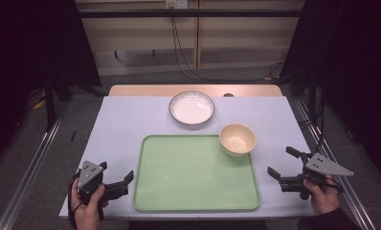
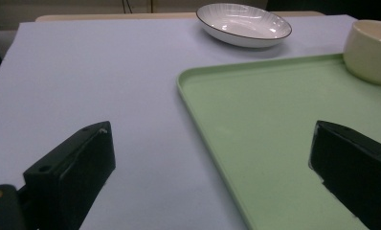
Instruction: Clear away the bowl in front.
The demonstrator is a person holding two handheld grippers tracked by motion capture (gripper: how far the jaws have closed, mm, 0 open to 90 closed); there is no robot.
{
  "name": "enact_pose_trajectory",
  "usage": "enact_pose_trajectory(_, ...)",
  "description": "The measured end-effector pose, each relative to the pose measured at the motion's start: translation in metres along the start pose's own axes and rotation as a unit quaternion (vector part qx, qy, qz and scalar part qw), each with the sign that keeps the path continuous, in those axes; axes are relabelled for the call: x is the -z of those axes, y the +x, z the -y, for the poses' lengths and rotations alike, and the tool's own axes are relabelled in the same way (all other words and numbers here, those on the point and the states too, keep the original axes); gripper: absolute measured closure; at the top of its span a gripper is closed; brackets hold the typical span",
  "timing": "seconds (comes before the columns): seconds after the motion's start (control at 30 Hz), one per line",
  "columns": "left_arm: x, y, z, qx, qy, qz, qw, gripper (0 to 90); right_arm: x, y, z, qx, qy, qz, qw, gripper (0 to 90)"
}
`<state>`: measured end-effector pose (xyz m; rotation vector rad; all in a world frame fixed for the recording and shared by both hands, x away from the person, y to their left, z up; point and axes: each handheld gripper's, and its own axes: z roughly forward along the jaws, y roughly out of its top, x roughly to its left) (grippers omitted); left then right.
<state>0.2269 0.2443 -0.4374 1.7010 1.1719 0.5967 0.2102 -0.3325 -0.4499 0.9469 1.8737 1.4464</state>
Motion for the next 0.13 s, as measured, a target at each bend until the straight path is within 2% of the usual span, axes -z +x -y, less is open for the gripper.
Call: enact_pose_trajectory(0.13,-0.0013,0.0022,-0.0009,-0.002,-0.001,-0.004,1.0,3.2,-0.003,-0.0021,0.0011,-0.008,0.009,0.007,0.9999,0.7)
